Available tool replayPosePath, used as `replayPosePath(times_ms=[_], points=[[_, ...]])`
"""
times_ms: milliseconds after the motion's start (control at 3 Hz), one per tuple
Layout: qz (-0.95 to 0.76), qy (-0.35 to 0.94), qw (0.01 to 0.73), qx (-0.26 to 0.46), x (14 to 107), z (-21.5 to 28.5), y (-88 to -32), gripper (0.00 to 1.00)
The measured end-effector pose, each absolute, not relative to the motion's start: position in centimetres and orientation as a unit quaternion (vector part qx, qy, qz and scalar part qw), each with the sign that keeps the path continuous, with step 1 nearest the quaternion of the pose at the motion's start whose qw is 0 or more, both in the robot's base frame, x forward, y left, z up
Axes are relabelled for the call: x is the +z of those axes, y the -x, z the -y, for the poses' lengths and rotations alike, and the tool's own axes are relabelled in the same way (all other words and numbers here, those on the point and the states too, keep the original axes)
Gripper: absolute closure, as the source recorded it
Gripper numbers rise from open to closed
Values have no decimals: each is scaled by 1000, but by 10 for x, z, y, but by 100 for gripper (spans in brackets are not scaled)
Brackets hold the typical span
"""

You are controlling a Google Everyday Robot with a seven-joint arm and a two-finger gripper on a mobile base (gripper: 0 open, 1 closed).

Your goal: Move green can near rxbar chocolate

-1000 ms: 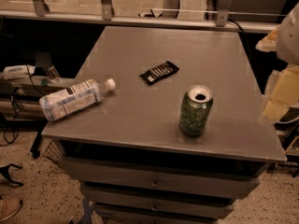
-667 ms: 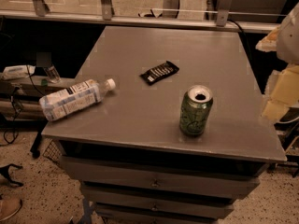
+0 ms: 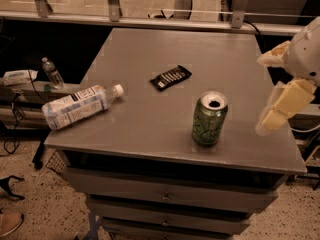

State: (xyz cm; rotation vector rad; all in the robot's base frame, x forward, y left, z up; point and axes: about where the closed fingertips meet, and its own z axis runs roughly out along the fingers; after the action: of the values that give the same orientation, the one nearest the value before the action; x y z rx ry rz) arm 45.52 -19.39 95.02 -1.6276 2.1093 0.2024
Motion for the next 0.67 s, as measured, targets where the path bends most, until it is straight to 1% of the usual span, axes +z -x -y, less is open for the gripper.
replayPosePath(times_ms=[333,667], points=[[-737,599,278,145,944,169,-456,0],[-717,605,294,181,940,150,-453,0]])
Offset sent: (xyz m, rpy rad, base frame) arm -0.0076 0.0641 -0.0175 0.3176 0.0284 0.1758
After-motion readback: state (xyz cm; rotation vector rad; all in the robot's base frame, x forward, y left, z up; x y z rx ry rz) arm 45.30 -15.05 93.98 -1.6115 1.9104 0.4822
